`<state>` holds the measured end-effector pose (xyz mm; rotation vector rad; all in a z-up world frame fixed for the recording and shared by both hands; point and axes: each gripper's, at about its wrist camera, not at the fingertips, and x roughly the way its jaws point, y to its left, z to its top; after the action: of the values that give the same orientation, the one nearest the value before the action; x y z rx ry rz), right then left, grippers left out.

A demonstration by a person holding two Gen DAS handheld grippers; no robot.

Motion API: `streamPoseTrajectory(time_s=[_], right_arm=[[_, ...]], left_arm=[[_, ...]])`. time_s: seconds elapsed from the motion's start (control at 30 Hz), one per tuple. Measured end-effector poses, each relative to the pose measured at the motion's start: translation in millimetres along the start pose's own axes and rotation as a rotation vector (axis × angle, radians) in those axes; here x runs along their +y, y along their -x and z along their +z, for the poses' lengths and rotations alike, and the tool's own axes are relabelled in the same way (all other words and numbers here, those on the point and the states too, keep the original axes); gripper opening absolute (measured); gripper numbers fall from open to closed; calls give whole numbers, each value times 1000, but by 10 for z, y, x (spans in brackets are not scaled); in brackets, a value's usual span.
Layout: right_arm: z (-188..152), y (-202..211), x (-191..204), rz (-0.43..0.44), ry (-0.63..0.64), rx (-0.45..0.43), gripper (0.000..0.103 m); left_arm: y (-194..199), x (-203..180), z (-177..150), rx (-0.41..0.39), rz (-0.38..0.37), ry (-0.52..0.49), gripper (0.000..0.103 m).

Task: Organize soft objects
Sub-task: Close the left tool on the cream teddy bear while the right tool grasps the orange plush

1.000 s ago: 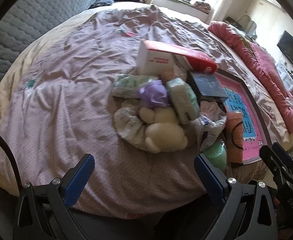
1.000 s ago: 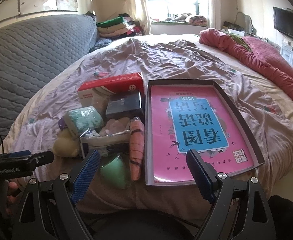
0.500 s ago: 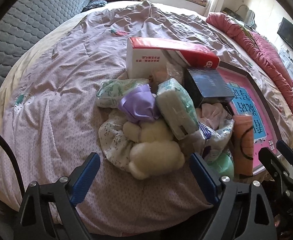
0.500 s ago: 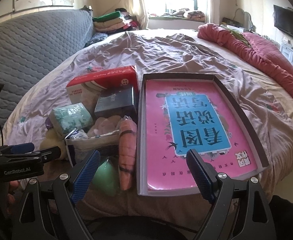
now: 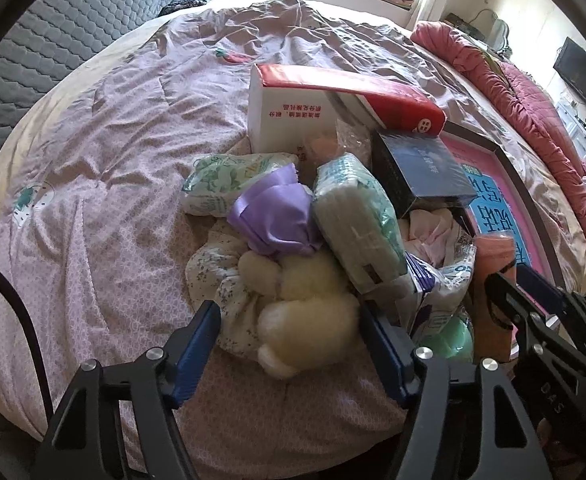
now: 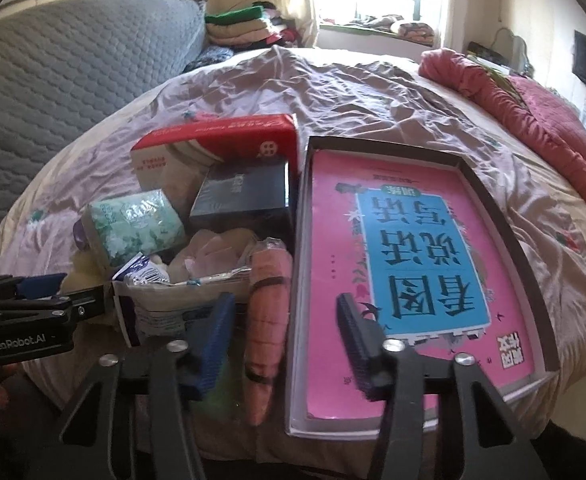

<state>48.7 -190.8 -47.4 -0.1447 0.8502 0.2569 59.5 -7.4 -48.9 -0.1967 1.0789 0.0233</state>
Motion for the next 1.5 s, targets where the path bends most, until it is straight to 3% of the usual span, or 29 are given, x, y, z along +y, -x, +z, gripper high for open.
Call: streamPoseTrajectory(time_s=[0.13,0.23,0.47,0.77,0.9,1.3,1.37,1.5], right_arm=[[16,-89,39,30,17,24,20],[10,-83,18,51,3,13,18],[0,6,-71,109,-47,-23,16],[-7,122,-92,147,-69,-57,16],[-13,160,-118,160,-84,-67,16],[-20,200,-151,176,-100,-73,16],[-21,200,-149,177,-102,-73,16],[-20,191,-139,179,-105,-69,16]], left_arm=[[-37,43,6,18,-39,15,60],[-55,106,8,21,-71,36,54],[12,203,-22,-8,-144,68,45],[137,296,-50,-29,-196,83,44],[234,328,-96,-47,-268,88,44],[414,422,-71,-115,-369,139,44],[384,435,-65,-103,-368,140,44],[242,380,-95,-67,-277,97,44]])
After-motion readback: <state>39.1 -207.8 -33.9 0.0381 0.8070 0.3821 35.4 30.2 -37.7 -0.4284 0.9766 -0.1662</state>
